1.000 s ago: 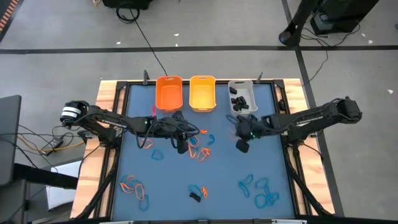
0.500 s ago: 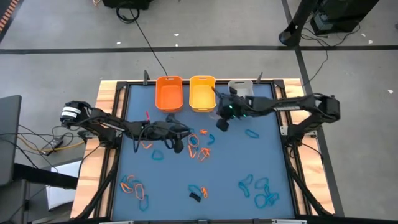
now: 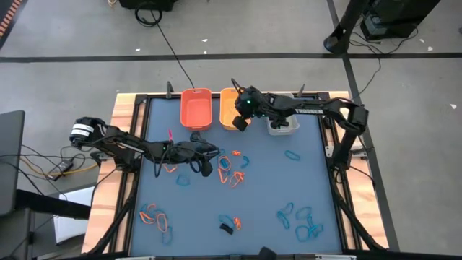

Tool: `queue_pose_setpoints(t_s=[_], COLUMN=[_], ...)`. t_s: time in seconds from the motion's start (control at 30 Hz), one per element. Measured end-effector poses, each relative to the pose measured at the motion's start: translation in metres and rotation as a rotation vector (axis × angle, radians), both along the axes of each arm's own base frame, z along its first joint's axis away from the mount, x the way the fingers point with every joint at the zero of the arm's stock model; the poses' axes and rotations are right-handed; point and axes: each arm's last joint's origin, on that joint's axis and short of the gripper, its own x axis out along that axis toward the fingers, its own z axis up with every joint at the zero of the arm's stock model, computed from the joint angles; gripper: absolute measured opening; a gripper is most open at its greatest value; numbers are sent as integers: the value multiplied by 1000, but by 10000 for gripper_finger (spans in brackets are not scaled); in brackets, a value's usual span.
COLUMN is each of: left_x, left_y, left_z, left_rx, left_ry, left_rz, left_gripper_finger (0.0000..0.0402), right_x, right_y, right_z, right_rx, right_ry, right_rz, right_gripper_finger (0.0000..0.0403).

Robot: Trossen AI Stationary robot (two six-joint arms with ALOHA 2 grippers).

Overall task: Sort rubber bands into baskets
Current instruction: Put the orange rubber band into the yellow bin

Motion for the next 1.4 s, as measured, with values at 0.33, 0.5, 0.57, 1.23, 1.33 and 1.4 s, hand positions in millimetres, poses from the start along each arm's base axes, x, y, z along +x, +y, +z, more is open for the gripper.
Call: queue_pose_setpoints(t_s=[0.33, 0.5, 0.57, 1.23, 1.33, 1.4], left_x=[0, 2, 2, 4, 4, 4], left_y=[0, 1, 0, 0, 0, 0], left_z=[-1, -8, -12, -18, -18, -18], left_rx=[12, 15, 12, -1, -5, -5], left_ry=[7, 32, 49, 58, 56, 56], left_rz=[22, 27, 29, 36, 38, 38], left_gripper_finger=[88, 88, 88, 88, 88, 88], right_x=[-5, -7, -7, 10, 6, 2], right_y=[-13, -10, -4, 122, 123, 121], right_z=[-4, 9, 10, -24, -37, -46], right_rx=[8, 0, 24, 57, 54, 47], right_ry=[5, -27, -26, 105, 89, 70], right_rz=[-45, -35, 24, 506, 506, 501], right_gripper_finger=[89, 140, 157, 142, 143, 142])
